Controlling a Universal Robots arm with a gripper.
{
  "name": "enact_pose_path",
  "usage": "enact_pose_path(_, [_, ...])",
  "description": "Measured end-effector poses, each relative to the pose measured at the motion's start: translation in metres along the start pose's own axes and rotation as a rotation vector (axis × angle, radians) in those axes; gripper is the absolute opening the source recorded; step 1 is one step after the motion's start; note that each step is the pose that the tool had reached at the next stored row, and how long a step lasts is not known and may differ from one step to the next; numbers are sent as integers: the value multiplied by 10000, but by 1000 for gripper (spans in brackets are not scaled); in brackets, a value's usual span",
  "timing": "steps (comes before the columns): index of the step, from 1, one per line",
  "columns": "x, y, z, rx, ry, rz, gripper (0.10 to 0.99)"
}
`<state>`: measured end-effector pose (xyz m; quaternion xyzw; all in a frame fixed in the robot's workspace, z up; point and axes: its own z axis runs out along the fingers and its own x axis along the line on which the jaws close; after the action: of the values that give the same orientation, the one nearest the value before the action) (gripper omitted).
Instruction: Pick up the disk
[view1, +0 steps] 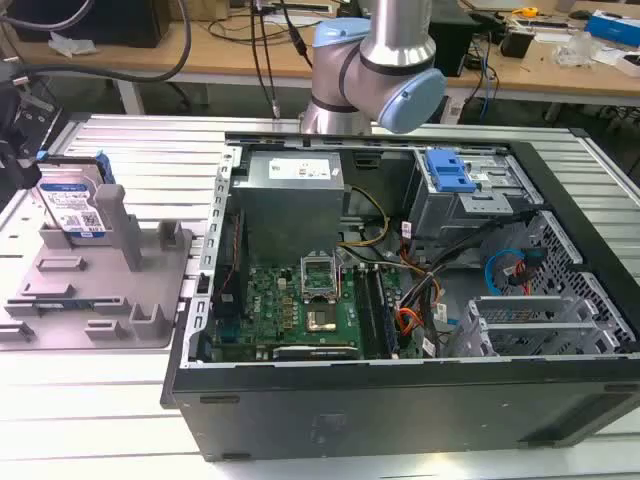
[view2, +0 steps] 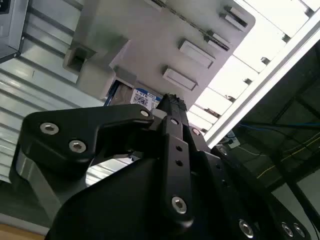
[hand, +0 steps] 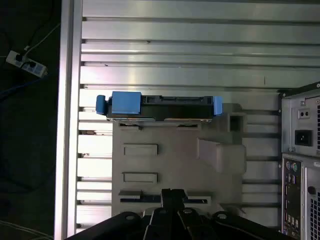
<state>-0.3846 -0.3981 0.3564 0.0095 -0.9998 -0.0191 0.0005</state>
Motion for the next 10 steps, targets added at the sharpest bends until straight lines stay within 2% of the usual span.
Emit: enact_pose_path(10, [0,0,0,0,0,-19,106])
